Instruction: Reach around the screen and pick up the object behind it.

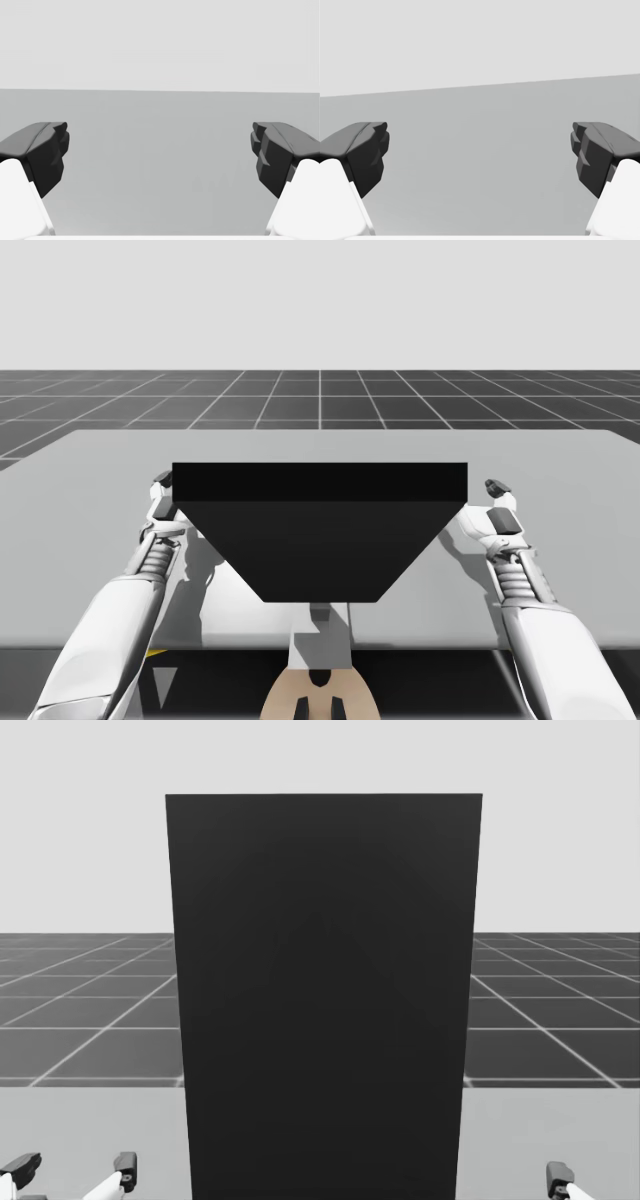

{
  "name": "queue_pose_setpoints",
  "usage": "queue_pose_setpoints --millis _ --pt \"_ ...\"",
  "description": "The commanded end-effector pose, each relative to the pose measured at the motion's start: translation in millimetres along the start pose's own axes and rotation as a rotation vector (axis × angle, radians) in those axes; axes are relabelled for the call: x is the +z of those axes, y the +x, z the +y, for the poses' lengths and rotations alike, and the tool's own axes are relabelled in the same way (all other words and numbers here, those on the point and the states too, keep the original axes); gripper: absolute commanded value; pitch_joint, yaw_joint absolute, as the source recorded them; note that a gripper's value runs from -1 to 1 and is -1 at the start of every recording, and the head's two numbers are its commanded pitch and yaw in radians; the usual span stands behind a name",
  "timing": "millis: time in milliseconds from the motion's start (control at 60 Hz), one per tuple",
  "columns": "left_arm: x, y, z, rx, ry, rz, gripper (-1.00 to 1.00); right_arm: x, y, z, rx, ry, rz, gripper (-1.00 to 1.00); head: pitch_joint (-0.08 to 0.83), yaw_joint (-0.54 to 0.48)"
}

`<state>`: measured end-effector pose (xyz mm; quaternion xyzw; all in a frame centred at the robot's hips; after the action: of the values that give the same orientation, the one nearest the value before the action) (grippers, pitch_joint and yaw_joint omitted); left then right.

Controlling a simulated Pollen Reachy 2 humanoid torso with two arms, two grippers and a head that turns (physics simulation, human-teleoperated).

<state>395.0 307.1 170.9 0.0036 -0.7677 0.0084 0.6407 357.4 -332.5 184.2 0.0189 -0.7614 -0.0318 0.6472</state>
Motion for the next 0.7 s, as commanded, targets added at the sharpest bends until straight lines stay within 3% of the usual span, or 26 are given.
queue_pose_setpoints --millis 17,300,350,383,450,700 --pt "-0.2 -0.1 0.2 0.001 0.0 0.0 -1.0 2.3 -0.2 0.9 0.025 -0.028 -0.004 -1.0 0.034 0.01" --pt "-0.9 -2.4 1.5 -0.01 -0.038 0.038 -1.0 2.7 0.9 1.1 0.004 0.083 -0.005 -1.0 0.034 0.01" --pt "-0.2 -4.4 0.7 -0.016 -0.102 0.073 -1.0 5.0 1.7 2.5 -0.032 0.136 -0.003 -1.0 0.035 0.0" --pt "1.4 -5.4 -0.1 -0.043 -0.145 0.077 -1.0 6.2 2.1 3.3 -0.037 0.191 -0.02 -1.0 0.035 0.0" --pt "5.6 -3.9 -2.6 -0.029 -0.246 0.091 -1.0 9.9 2.0 6.3 -0.068 0.292 -0.029 -1.0 0.036 0.0" --pt "21.8 2.1 -9.7 -0.036 -0.503 0.074 -1.0 26.8 6.7 28.1 -0.094 0.593 -0.062 -1.0 0.039 0.0"
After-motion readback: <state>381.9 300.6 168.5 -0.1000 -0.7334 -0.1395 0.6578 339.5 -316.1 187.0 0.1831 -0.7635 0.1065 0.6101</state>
